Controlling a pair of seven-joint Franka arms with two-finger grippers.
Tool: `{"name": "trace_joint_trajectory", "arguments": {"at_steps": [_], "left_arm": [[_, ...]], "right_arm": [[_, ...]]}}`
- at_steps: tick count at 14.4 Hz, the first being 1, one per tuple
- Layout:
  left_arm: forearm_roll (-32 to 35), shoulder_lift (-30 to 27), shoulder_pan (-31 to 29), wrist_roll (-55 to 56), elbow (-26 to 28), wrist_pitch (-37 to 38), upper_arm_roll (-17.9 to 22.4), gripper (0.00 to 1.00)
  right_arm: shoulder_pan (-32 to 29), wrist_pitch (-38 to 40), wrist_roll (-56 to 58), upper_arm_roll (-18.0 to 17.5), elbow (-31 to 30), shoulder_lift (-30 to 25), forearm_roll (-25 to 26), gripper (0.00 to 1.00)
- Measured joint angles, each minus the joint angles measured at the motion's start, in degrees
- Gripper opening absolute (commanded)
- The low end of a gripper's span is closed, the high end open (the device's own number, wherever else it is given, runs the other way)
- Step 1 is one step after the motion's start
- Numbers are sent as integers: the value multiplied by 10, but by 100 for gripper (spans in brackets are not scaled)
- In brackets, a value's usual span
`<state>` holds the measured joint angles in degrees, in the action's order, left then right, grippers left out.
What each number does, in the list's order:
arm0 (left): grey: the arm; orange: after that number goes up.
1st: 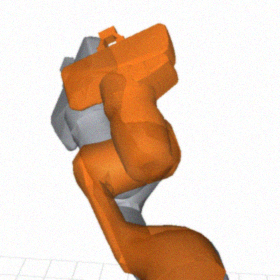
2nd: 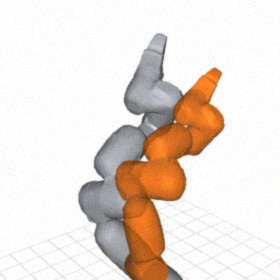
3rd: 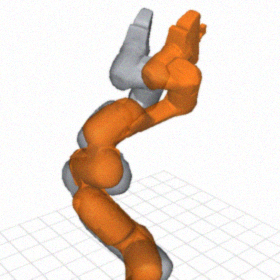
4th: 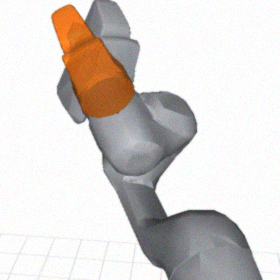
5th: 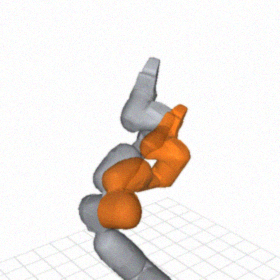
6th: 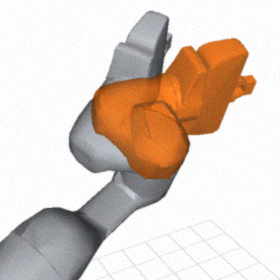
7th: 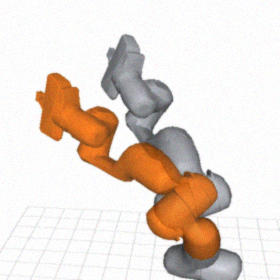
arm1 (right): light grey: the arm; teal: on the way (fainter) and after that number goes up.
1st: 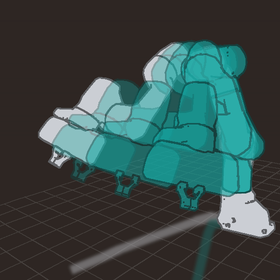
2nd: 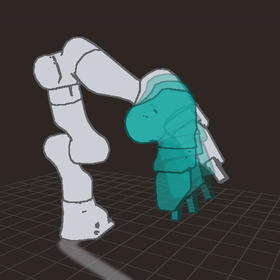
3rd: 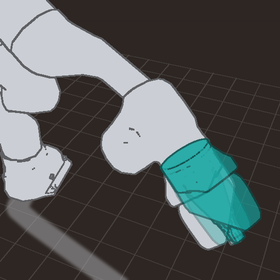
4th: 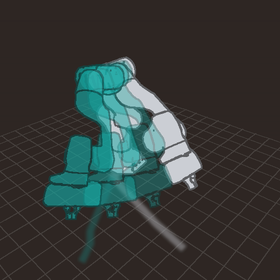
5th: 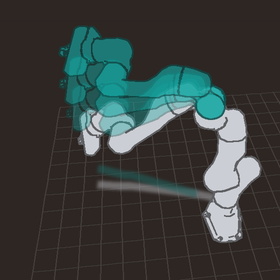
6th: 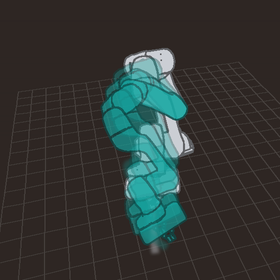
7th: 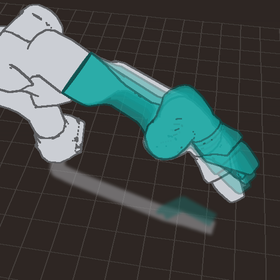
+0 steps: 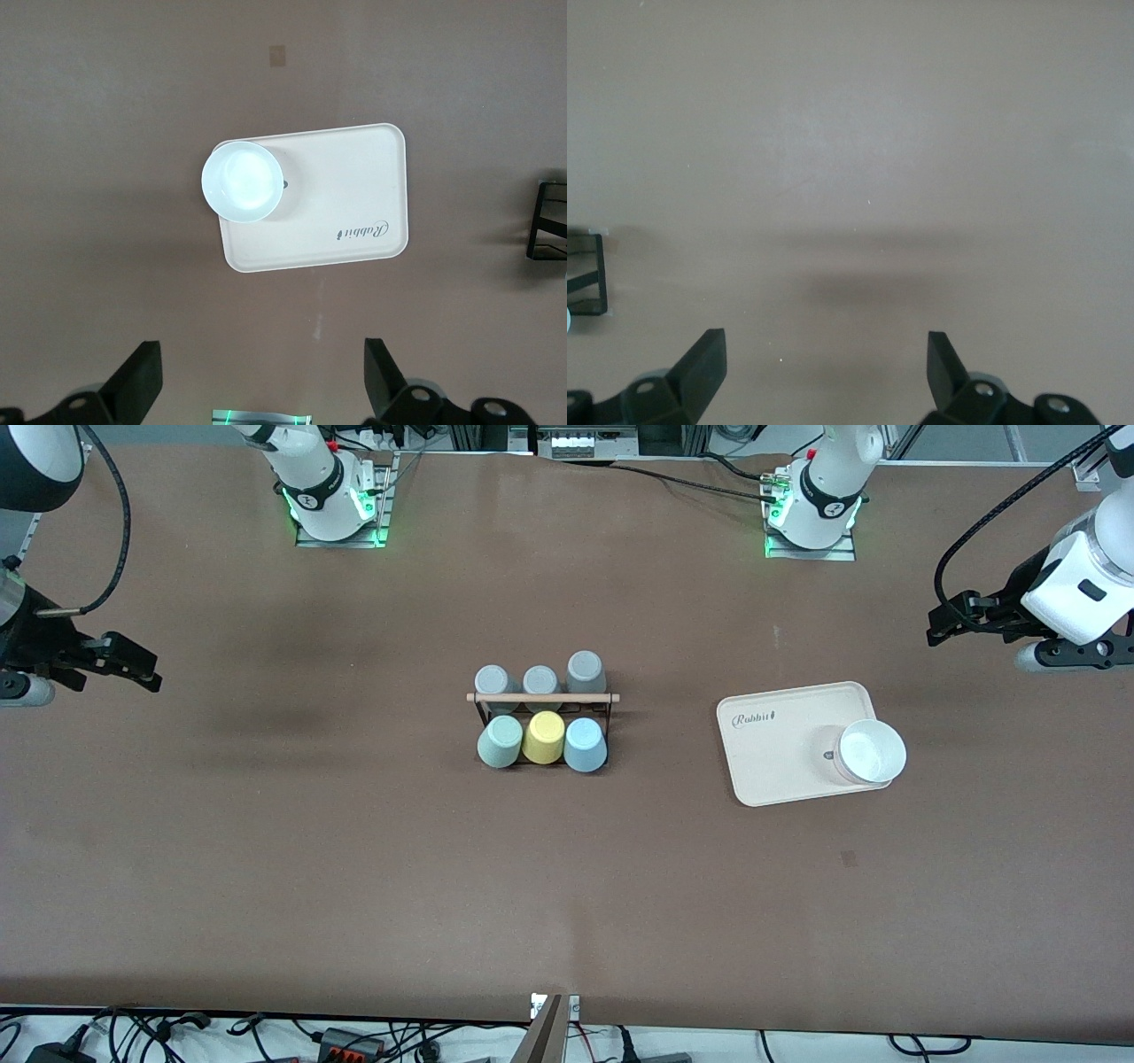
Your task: Hang scattered cups on rack with three cups
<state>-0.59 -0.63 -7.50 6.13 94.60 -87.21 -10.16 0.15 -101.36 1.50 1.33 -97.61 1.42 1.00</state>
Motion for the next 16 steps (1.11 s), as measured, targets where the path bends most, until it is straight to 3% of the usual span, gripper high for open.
{"name": "trace_joint_trajectory", "arguments": {"at_steps": [16], "left_arm": [[0, 0, -3, 0, 0, -1, 1, 100]], "right_arm": [[-2, -6, 5, 0, -8, -6, -3, 100]]}}
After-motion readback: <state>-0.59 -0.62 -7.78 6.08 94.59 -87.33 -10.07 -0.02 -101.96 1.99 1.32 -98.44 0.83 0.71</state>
